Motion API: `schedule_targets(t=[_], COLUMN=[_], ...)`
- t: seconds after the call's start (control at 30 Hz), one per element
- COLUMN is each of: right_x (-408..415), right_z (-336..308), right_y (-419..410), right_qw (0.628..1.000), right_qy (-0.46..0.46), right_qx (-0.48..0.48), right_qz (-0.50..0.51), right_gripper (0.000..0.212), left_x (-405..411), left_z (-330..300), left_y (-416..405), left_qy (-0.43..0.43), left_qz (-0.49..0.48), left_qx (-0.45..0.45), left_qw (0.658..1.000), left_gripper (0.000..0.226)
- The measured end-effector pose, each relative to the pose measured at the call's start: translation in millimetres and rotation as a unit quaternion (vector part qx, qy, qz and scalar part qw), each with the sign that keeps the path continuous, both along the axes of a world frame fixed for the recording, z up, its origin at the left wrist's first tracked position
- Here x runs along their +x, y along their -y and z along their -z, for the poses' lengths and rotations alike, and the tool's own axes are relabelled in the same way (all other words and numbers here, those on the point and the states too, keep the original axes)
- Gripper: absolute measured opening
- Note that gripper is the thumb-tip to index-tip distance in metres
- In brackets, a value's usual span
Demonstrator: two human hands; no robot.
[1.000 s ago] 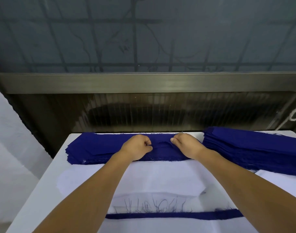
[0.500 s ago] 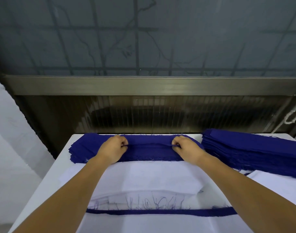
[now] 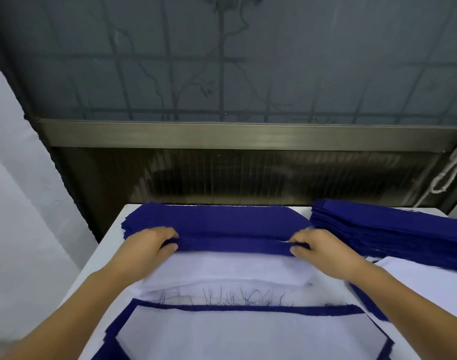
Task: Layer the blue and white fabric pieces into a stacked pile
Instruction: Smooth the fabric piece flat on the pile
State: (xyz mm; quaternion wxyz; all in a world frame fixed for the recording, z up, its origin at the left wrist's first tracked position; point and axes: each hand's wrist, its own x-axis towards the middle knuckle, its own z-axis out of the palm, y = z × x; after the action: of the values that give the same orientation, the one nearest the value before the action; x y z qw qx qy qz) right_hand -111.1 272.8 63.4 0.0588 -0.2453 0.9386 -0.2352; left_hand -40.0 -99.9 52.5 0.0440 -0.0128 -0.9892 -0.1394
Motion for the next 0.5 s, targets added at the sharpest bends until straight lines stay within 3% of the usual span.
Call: schedule_targets(t=[0.1, 0.17, 0.27, 0.37, 0.43, 0.5], right_x=[44.4, 68.5, 88.6, 92.5, 94.0, 101.7], right_z=[-17.0, -24.6, -27.2, -24.6, -23.4, -21.9], right_y=[-29.6, -44.3, -51.1, -48.0, -47.5, -49.4], right_qw=[0.993, 0.976, 0.955, 0.971, 0.987, 0.993], right_qy=[0.11, 0.207, 0.289, 0.234, 0.146, 0.042], right_qx=[-0.035, -0.062, -0.053, -0.044, -0.067, -0.1], right_qz=[-0.02, -0.039, -0.047, -0.02, 0.012, 0.038], right_gripper=[0.013, 0.01, 0.011, 0.012, 0.013, 0.017], left_x=[45.8, 68.6, 85.3, 84.3, 83.7, 88.9], left_z=[-15.4, -24.7, -32.2, -34.3, -39.0, -43.7], left_y=[1.0, -0.9, -8.8, -17.3, -19.7, -21.0], left_qy=[0.13, 0.23, 0.292, 0.229, 0.131, 0.022], left_qz=[0.073, 0.127, 0.173, 0.135, 0.083, 0.049], left_qx=[0.067, 0.159, 0.212, 0.177, 0.137, 0.145], left_qw=[0.987, 0.952, 0.916, 0.948, 0.978, 0.988], left_gripper=[0.012, 0.015, 0.019, 0.019, 0.02, 0.027])
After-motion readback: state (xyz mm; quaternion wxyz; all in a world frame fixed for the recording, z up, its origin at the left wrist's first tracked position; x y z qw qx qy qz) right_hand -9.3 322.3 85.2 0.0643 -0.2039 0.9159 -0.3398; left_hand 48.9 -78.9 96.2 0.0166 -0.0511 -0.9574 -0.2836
